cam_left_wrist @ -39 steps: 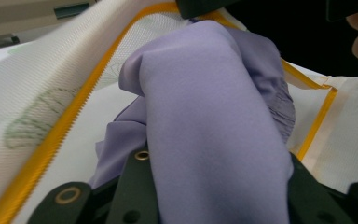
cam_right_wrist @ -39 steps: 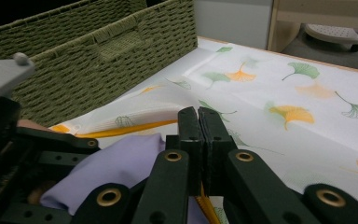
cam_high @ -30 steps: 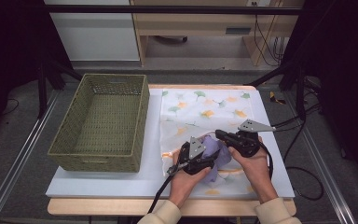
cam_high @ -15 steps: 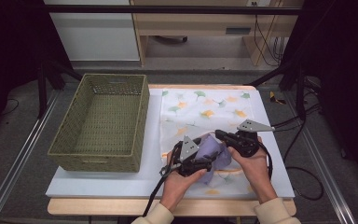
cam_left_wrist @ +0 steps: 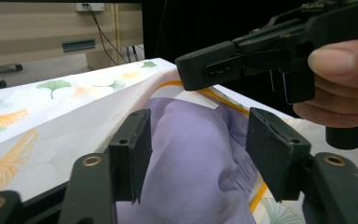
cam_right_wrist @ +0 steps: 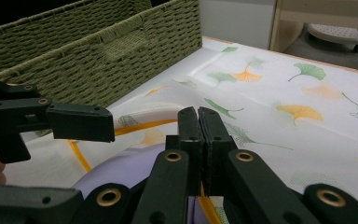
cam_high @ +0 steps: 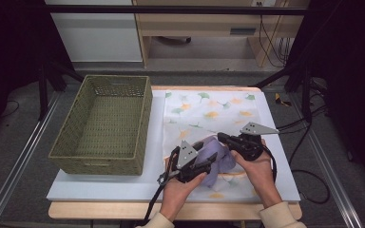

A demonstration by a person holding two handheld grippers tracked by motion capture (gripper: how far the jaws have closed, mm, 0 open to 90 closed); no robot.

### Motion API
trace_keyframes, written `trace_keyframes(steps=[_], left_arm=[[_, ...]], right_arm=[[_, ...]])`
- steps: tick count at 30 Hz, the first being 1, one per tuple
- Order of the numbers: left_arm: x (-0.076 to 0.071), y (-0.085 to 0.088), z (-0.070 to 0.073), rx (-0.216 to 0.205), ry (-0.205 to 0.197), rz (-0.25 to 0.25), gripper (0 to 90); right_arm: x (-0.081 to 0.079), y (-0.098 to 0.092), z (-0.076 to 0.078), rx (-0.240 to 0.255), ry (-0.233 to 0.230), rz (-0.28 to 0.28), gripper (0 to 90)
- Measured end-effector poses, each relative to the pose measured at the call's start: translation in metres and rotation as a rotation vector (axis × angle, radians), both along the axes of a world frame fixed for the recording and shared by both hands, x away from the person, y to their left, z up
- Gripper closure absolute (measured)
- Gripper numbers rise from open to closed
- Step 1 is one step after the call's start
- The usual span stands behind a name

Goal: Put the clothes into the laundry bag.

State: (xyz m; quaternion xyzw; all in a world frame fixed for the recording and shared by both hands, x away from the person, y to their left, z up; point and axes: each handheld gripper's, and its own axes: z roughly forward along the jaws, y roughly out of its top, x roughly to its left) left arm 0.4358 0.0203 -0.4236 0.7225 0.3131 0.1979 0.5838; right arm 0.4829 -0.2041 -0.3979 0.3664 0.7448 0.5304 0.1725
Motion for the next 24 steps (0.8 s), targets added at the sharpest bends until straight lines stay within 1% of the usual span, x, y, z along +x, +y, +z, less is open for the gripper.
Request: trace_keyframes(steps=[2, 3, 6, 8, 12, 16, 18, 20, 21, 22, 24], left_arm=[[-0.003, 0.002, 0.000, -0.001, -0.004, -0.006, 45.1], [-0.004, 0.002, 0.000, 0.002, -0.006, -0.007, 46.8], [-0.007, 0.005, -0.002, 0.022, -0.005, 0.004, 50.6], [-0.009, 0.007, -0.004, 0.014, -0.001, -0.002, 54.0], [-0.013, 0.011, -0.006, 0.023, 0.002, -0.009, 57.1], [-0.016, 0.018, -0.004, 0.020, 0.005, -0.001, 59.1], [-0.017, 0.019, -0.002, 0.017, 0.002, -0.001, 61.7], [-0.018, 0.020, 0.001, 0.035, -0.007, -0.006, 62.8], [-0.019, 0.021, 0.001, 0.041, -0.005, -0.008, 62.8], [-0.021, 0.022, 0.002, 0.046, -0.013, -0.003, 62.8], [-0.025, 0.027, 0.002, 0.071, -0.028, 0.004, 63.8]], right_arm=[[-0.001, 0.001, 0.001, 0.003, 0.002, 0.009, 88.9], [-0.002, 0.001, 0.002, -0.003, -0.003, 0.012, 89.0], [-0.004, 0.003, 0.003, -0.005, -0.007, 0.018, 88.9], [-0.005, 0.004, 0.003, -0.006, -0.006, 0.025, 88.9], [-0.007, 0.005, 0.004, -0.006, -0.009, 0.029, 89.0], [-0.008, 0.006, 0.005, -0.013, -0.012, 0.034, 88.9], [-0.009, 0.006, 0.006, -0.019, -0.014, 0.037, 88.9], [-0.010, 0.006, 0.006, -0.020, -0.017, 0.037, 89.0], [-0.011, 0.005, 0.007, -0.021, -0.019, 0.038, 88.9], [-0.011, 0.005, 0.007, -0.022, -0.019, 0.037, 89.0], [-0.012, 0.005, 0.007, -0.018, -0.021, 0.033, 88.9]])
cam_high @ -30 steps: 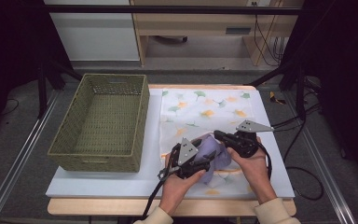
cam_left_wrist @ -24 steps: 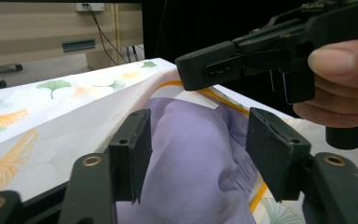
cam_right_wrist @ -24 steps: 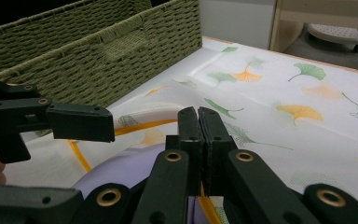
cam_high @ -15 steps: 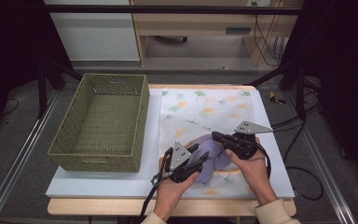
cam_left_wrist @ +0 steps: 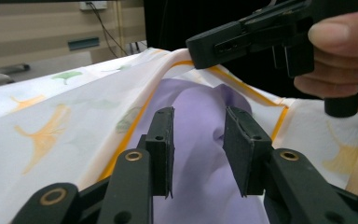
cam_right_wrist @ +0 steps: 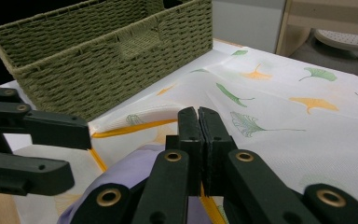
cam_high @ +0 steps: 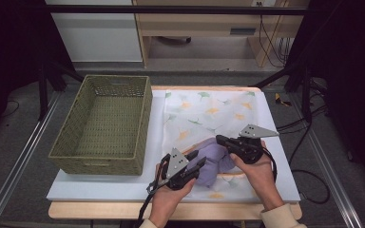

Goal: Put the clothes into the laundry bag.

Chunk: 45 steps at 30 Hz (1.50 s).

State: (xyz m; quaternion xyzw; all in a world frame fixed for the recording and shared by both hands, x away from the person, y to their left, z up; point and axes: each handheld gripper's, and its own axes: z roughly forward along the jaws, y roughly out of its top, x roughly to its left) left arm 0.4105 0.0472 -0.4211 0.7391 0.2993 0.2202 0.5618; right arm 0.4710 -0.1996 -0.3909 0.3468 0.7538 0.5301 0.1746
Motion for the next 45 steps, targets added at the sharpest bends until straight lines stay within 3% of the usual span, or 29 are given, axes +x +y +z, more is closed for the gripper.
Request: trace_keyframes(steps=[2, 5, 15, 17, 30, 37, 45], left_arm=[[-0.004, 0.005, -0.002, 0.042, -0.017, 0.022, 64.9], [-0.010, 0.014, -0.007, 0.060, -0.009, 0.010, 65.3], [-0.015, 0.033, -0.007, -0.023, 0.045, 0.050, 65.6], [-0.018, 0.034, -0.007, -0.017, 0.045, 0.057, 66.5], [-0.033, 0.026, -0.017, 0.008, 0.094, 0.037, 74.7], [-0.037, 0.011, -0.029, 0.040, 0.151, -0.033, 85.6], [-0.037, 0.007, -0.038, 0.077, 0.192, -0.057, 89.6]], right_arm=[[-0.001, 0.000, 0.000, -0.001, 0.002, 0.000, 88.9], [-0.003, 0.001, 0.000, -0.002, 0.003, 0.003, 88.9], [-0.010, 0.003, 0.003, -0.010, -0.010, 0.015, 89.0], [-0.011, 0.003, 0.003, -0.009, -0.007, 0.016, 88.9], [-0.018, 0.005, 0.000, -0.025, 0.001, 0.030, 88.9], [-0.018, 0.006, -0.003, -0.038, 0.006, 0.034, 88.9], [-0.018, 0.005, -0.009, -0.048, 0.021, 0.038, 88.9]])
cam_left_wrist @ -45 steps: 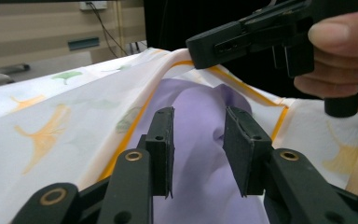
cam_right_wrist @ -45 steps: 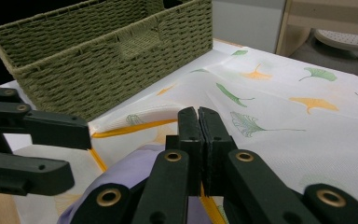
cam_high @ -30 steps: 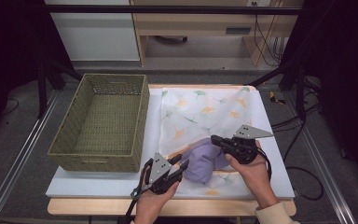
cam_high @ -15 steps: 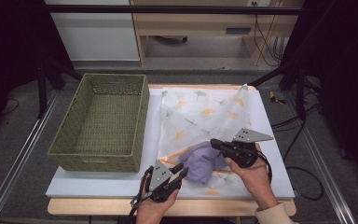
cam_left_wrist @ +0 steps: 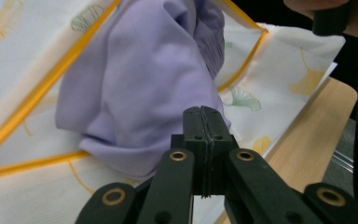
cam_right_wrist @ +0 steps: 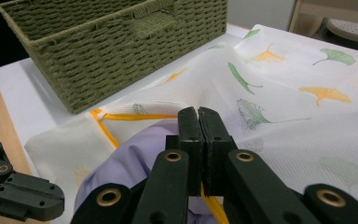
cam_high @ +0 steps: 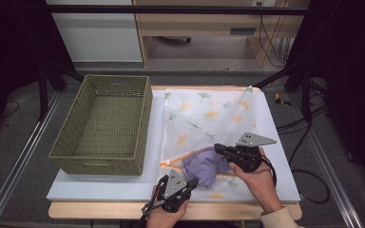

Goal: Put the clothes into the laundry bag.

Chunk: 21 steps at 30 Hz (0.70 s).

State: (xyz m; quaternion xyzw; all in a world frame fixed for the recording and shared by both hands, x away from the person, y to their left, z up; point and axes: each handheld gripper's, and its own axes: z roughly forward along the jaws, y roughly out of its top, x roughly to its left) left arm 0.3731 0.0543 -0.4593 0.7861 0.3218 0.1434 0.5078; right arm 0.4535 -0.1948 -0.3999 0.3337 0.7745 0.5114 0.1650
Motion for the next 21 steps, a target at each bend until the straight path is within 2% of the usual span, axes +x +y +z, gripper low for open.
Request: trace_keyframes(steps=[3, 7, 11, 13, 15, 18, 21], left_arm=[[0.000, -0.005, -0.006, 0.029, 0.018, -0.023, 89.7], [0.004, -0.012, -0.015, 0.073, 0.032, -0.029, 89.7], [0.013, -0.019, -0.018, 0.084, 0.031, -0.023, 89.7], [0.019, -0.022, -0.019, 0.072, 0.042, -0.014, 89.8], [0.025, -0.026, -0.017, 0.091, 0.029, -0.014, 89.8], [0.035, -0.030, -0.014, 0.068, 0.031, -0.007, 89.8], [0.043, -0.034, -0.013, 0.074, 0.039, -0.011, 89.8]], right_arm=[[0.001, -0.002, 0.000, 0.000, 0.001, -0.001, 88.9], [0.000, -0.002, -0.001, -0.004, 0.003, -0.001, 88.9], [0.001, -0.002, -0.001, 0.001, 0.007, -0.002, 88.9], [0.001, -0.002, -0.001, 0.005, 0.008, -0.002, 88.9], [0.001, -0.001, -0.001, 0.002, 0.007, -0.002, 88.9], [0.002, -0.001, -0.002, -0.005, 0.007, -0.003, 88.9], [0.004, -0.003, -0.003, -0.001, 0.015, -0.008, 88.9]])
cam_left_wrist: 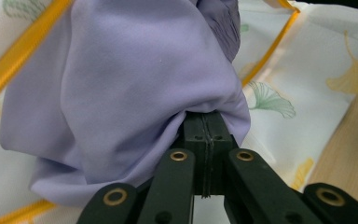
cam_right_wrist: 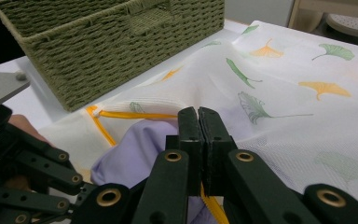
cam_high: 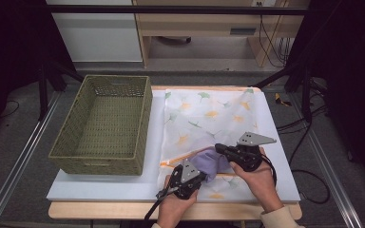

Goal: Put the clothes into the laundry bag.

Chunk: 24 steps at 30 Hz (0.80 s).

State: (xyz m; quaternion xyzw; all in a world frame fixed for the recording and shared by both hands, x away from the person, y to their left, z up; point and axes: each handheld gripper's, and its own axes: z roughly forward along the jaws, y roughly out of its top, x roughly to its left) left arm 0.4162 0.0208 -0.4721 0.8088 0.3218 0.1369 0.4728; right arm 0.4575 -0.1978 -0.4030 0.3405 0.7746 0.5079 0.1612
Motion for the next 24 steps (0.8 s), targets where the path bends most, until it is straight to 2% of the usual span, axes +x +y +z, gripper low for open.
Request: trace_keyframes(steps=[4, 8, 16, 24], left_arm=[[0.009, -0.003, 0.001, -0.002, -0.010, 0.013, 89.9], [0.015, -0.003, -0.002, -0.020, 0.008, 0.027, 89.9], [0.018, -0.002, -0.005, -0.043, 0.018, 0.029, 89.9], [0.023, -0.006, -0.002, -0.032, 0.009, 0.029, 89.9]], right_arm=[[0.001, -0.001, -0.001, -0.007, 0.008, -0.010, 88.9], [0.001, 0.000, -0.003, -0.011, 0.010, -0.010, 88.9], [0.003, 0.002, -0.004, -0.015, 0.019, -0.011, 88.9], [0.005, 0.002, -0.006, -0.024, 0.022, -0.015, 88.9]])
